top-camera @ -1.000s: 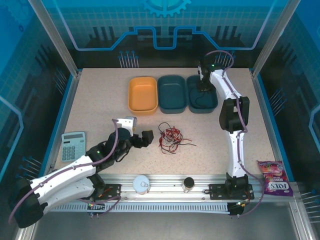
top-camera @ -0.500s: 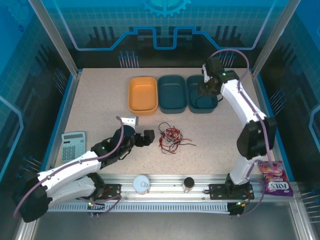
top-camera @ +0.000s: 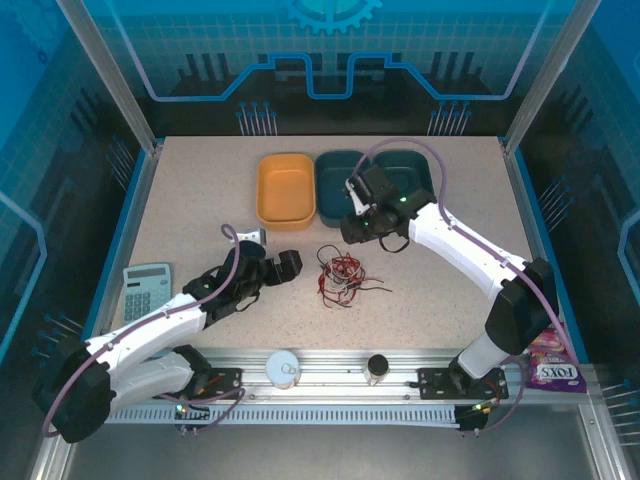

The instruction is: Untangle the cables

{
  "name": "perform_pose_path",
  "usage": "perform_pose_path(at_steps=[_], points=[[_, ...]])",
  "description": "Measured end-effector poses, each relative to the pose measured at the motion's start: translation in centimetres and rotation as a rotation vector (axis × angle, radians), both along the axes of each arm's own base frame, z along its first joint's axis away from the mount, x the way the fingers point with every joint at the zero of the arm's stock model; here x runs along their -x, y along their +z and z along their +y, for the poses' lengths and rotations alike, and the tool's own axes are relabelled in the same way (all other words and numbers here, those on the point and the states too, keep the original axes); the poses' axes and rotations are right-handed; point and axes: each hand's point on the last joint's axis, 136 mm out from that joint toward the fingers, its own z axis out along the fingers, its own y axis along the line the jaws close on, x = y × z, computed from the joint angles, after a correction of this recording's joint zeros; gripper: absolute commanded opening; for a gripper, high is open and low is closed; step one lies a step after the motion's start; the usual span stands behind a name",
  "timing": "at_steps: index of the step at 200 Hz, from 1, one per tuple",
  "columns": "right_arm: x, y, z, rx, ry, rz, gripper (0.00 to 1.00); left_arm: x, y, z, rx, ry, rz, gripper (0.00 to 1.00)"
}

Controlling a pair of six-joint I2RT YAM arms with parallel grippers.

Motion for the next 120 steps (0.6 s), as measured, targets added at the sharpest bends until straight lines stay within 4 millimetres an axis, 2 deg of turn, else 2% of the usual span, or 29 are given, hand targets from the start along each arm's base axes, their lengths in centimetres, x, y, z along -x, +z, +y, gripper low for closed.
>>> perform_pose_path(at_steps=[43,120], points=[[1.1,-1.8,1.9,-0.014,0.032,0.063,0.37,0.2,-0.5,0.2,0.010,0.010,0.019,0.99],[1.0,-6.5,2.6,0.037,0.029,0.172,0.30,0.4,-0.9,0.3,0.012,0.006,0.030,0.99]])
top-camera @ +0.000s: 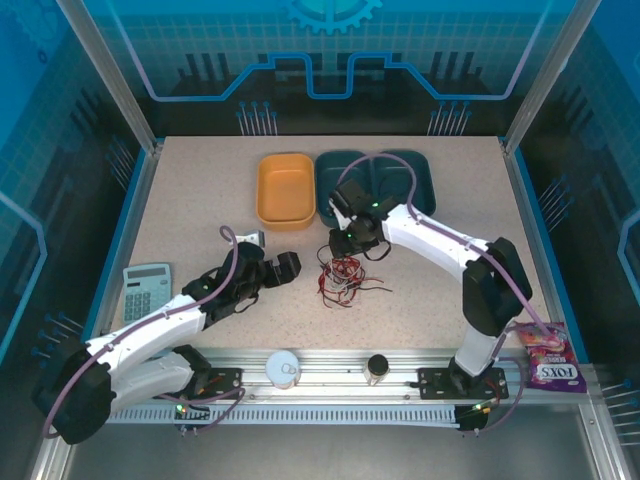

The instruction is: Untangle the cables

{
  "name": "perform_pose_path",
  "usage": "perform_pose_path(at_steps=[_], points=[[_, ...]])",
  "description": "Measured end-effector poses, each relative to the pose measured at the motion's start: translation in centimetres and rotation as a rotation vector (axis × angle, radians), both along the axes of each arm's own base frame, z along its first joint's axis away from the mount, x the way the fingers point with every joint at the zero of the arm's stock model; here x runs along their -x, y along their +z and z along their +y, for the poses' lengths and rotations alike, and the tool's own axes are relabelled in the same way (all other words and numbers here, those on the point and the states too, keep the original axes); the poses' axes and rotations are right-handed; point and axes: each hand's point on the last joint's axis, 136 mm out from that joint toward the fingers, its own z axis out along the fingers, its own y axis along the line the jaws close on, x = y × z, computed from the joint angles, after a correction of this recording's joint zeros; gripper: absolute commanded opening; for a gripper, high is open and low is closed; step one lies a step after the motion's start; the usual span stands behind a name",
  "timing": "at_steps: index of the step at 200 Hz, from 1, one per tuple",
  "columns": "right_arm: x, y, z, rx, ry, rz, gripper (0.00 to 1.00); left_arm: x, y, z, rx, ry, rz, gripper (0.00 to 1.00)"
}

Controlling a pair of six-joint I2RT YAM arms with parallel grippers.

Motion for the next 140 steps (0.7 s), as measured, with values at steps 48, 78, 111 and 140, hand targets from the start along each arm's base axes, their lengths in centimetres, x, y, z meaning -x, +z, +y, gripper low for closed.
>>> perform_pose_path(at_steps=[48,78,111,140], points=[[-0.3,-1.9,0.2,0.028,0.001,0.036,0.28,0.1,-0.2,0.1,-0.003,0.000,0.004,0.99],[-0.6,-2.3,0.6,0.026,0.001,0.036,0.28,0.1,-0.2,0.1,-0.003,0.000,0.004,0.99],[-0.8,-2.3,0.7,0.022,0.002,0.032,0.25,0.1,-0.2,0.1,-0.003,-0.001,0.004,0.99],[-1.0,-2.2,0.9,0.015,0.005,0.022,0.21,0.1,-0.2,0.1,-0.003,-0.001,0.005,0.99]])
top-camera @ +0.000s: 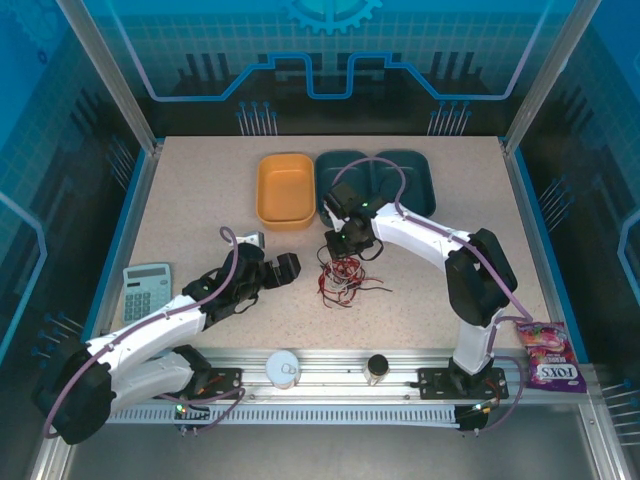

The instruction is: Untangle the cables

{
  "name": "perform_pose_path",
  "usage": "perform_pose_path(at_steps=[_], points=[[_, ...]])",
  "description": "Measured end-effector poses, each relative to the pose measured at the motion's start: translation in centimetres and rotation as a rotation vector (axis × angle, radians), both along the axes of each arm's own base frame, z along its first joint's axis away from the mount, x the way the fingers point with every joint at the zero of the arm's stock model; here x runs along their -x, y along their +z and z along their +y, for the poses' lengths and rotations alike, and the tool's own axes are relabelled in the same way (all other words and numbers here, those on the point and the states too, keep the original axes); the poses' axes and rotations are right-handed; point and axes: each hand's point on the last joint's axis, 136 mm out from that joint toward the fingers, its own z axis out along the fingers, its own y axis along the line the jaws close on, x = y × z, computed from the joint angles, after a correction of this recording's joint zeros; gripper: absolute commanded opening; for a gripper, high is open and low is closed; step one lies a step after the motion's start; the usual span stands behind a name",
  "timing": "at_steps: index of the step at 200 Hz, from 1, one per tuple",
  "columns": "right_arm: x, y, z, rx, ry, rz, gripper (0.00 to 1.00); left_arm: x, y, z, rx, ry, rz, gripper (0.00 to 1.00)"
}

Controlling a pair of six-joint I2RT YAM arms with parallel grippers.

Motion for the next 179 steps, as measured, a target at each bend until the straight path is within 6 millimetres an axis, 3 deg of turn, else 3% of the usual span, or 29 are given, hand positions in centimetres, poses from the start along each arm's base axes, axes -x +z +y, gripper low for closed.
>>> perform_pose_path(at_steps=[65,141,179], points=[[-0.3,0.2,0.3,-0.014,0.001,-0.013,0.24,0.1,-0.9,0.0,-0.014,-0.004,0.028,0.99],[-0.2,0.1,0.6,-0.014,0.010,-0.015,0.01,0.2,-1.2,-0.1,-0.015,-0.009,0.038,0.99],[0.5,2.0,1.2,-0.036,0.034,-0.055,0.00,0.2,-1.2,-0.3,-0.011,-0.016,0.040,0.99]])
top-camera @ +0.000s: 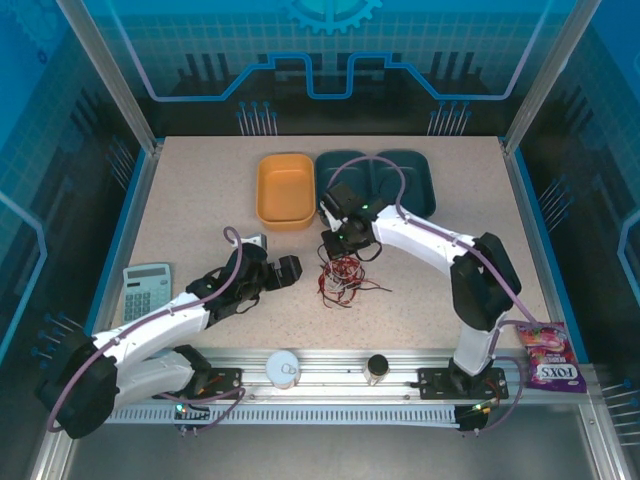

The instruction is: Untangle the cables

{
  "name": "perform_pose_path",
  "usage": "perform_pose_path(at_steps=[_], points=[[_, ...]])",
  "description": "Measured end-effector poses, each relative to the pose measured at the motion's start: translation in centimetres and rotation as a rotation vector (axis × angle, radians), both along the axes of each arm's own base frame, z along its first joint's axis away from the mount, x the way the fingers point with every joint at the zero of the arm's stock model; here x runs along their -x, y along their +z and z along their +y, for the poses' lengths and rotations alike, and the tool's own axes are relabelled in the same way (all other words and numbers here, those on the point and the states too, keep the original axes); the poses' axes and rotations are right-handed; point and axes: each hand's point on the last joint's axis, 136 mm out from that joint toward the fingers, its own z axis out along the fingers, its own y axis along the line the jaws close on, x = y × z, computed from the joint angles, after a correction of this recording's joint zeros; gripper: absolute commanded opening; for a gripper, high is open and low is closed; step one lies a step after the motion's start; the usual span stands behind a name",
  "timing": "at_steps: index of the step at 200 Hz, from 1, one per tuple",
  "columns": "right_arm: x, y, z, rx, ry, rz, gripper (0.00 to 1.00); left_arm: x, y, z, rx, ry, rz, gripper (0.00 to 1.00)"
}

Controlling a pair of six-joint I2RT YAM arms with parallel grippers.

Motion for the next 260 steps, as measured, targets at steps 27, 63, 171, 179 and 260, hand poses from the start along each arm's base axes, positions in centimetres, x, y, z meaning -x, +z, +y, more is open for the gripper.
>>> perform_pose_path(at_steps=[27,63,171,179,260], points=[[0.8,3.2,0.5,-0.038,0.021,-0.070,0.00,0.1,0.0,-0.2,0.007,-0.008,0.003,0.99],[2.0,7.1,0.2,-0.068,0.034,-0.151,0.00,0.2,0.1,-0.5,0.017,-0.022,0.007,0.99],[4.0,14.3,-1.0,-0.170,0.042,-0.283,0.00,0.4,1.1,-2.8,0.085,-0.145,-0.021,0.99],[4.1,14.5,-1.1,-0.175,0.042,-0.288,0.00,0.5,1.0,-2.8,0.083,-0.150,-0.017,0.99],[5.0,17.2,-1.8,-0.233,0.043,-0.337,0.00,0.0,2.1,-4.6,0.103,-0.238,-0.057,0.97]])
